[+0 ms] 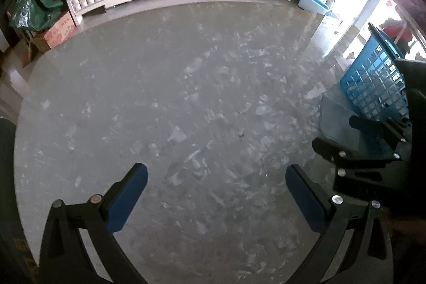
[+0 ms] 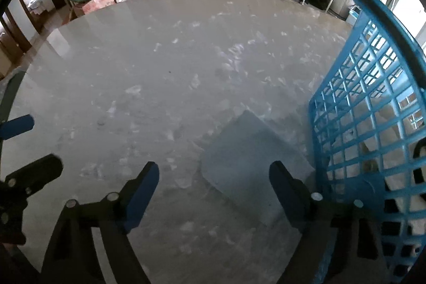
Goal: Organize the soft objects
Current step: 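Close the right tool on the edge of the grey-blue cloth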
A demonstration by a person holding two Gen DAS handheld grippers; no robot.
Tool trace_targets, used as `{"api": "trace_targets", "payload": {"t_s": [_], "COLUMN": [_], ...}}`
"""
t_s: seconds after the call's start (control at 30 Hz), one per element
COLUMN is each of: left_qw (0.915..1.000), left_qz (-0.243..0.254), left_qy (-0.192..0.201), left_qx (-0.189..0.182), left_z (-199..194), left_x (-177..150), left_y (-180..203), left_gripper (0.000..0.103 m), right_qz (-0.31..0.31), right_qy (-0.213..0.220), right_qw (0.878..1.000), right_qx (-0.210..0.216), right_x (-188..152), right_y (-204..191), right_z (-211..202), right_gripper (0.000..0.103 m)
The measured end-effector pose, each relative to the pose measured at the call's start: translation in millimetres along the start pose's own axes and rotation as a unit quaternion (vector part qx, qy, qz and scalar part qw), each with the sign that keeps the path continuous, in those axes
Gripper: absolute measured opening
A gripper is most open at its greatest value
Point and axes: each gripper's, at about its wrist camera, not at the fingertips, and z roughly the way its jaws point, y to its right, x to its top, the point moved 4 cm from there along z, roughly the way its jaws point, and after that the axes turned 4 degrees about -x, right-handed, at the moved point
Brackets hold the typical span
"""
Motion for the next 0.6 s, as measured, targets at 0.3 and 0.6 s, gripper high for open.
{"api": "trace_targets", "payload": {"t_s": [0.3, 0.6], "left_qw": [0.9998, 0.9997], "left_qz": [-0.006, -0.009], "left_qy": [0.003, -0.004], "left_qx": [-0.019, -0.023], "left_z": [-2.2, 1.5], "left_x": [-1.8, -4.6], "left_y": [-2.6, -6.2], "left_gripper": [0.103, 0.103], "right_qz": [0.011, 0.015], "right_qy": [0.002, 0.016], "right_qw": [1.0, 1.0], "right_qx": [0.003, -0.003], "right_x": [-4.6, -14.8], "right_y": [10.6, 30.7], "right_z": [3.5, 0.3], "right_gripper": [0.062, 0.035]}}
